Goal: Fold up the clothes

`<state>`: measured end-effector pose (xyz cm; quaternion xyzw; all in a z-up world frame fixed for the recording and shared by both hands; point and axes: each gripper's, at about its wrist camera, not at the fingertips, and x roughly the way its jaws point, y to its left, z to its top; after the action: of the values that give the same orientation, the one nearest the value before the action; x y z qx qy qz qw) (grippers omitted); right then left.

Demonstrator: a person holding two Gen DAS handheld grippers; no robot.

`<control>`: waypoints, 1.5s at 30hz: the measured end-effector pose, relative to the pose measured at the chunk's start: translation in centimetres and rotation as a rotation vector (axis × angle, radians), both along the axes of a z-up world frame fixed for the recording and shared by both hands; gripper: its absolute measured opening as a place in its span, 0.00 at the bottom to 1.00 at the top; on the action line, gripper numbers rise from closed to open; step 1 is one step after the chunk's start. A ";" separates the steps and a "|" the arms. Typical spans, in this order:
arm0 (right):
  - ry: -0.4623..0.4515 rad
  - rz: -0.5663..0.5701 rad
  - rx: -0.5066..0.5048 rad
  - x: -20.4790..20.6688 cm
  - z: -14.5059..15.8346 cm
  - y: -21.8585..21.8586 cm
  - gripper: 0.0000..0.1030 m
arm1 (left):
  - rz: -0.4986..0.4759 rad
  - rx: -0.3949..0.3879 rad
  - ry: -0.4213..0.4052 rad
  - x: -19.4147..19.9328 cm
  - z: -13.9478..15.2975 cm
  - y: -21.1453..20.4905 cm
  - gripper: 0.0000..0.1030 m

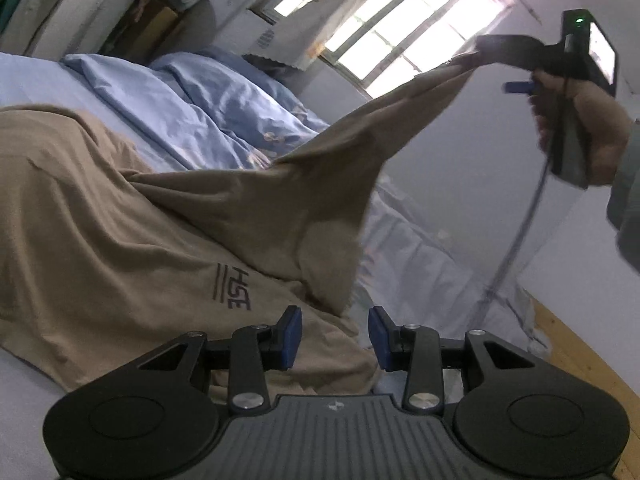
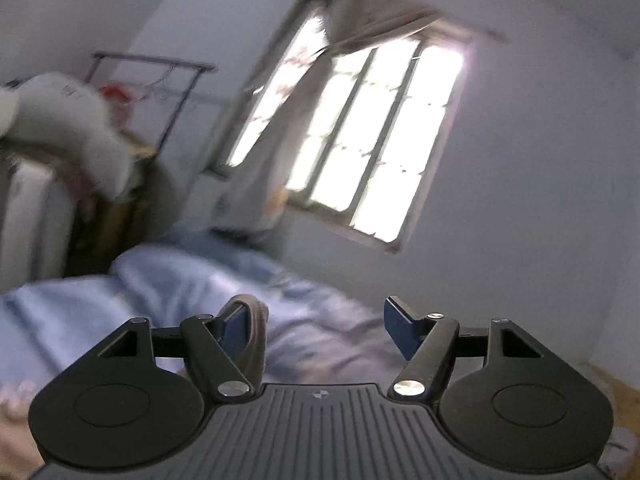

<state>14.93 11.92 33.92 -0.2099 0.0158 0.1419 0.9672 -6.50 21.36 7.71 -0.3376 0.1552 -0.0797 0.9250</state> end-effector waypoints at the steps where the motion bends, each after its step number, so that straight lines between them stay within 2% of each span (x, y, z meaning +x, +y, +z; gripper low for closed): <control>1: 0.024 0.002 -0.006 -0.2 -1.0 -0.1 0.69 | -0.007 0.004 0.001 0.0 0.0 -0.1 0.34; 6: 0.069 0.012 0.012 -2.8 -3.5 -3.1 0.72 | -0.047 0.030 0.021 0.3 -0.2 -1.1 0.34; 8: 0.074 0.012 0.030 -3.8 -3.2 -4.6 0.80 | -0.069 0.037 0.037 0.6 -0.4 -1.6 0.34; 11: 0.105 0.024 -0.030 -3.2 -2.7 -5.7 0.84 | -0.093 0.045 0.048 0.9 -0.5 -2.5 0.34; 13: 0.211 0.041 -0.079 -1.1 -1.5 -5.7 0.85 | -0.107 0.040 0.049 1.2 -0.6 -3.1 0.34; 15: 0.338 0.057 -0.127 1.0 -1.6 -5.3 0.85 | -0.118 0.030 0.056 1.5 -0.8 -3.7 0.34; 18: 0.506 0.022 -0.240 3.8 -4.1 -4.1 0.85 | -0.132 0.025 0.062 2.0 -1.0 -4.7 0.34; 20: 0.572 -0.008 -0.272 5.1 -6.5 -4.0 0.85 | -0.146 0.028 0.067 2.3 -1.1 -5.3 0.34; 22: 0.656 -0.066 -0.215 7.0 -8.8 -4.5 0.85 | -0.156 0.038 0.070 2.5 -1.2 -5.8 0.34; 23: 0.665 -0.104 -0.168 7.8 -9.6 -5.0 0.85 | -0.160 0.043 0.071 2.6 -1.3 -5.9 0.34; 25: 0.562 -0.198 -0.036 8.2 -10.1 -6.2 0.85 | -0.166 0.048 0.073 2.7 -1.4 -6.2 0.34; 26: 0.493 -0.225 0.064 8.0 -10.1 -7.2 0.85 | -0.165 0.046 0.076 2.9 -1.5 -6.1 0.34; 28: 0.427 -0.238 0.227 7.5 -10.0 -9.0 0.85 | -0.162 0.040 0.082 2.9 -1.6 -6.0 0.34; 29: 0.425 -0.243 0.301 7.3 -10.0 -10.0 0.88 | -0.163 0.038 0.084 2.9 -1.7 -5.9 0.34; 32: 0.676 -0.223 0.502 8.8 -11.3 -12.7 0.91 | -0.160 0.052 0.097 3.0 -1.8 -5.9 0.34; 36: 0.976 -0.169 0.352 9.6 -15.0 -13.0 0.91 | -0.158 0.061 0.101 2.9 -1.9 -5.9 0.34; 37: 1.015 -0.145 0.301 9.4 -15.7 -13.1 0.91 | -0.157 0.062 0.099 2.9 -1.9 -5.9 0.34; 43: 1.160 -0.132 0.066 7.9 -18.6 -14.0 0.91 | -0.156 0.074 0.107 3.2 -1.9 -6.2 0.34; 45: 1.130 -0.140 0.021 7.1 -18.0 -14.5 0.91 | -0.158 0.084 0.116 3.4 -1.9 -6.4 0.34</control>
<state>22.08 -2.58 15.90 -0.0902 0.5431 0.1679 0.8178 -3.11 14.94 5.81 -0.2891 0.2377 -0.1260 0.9187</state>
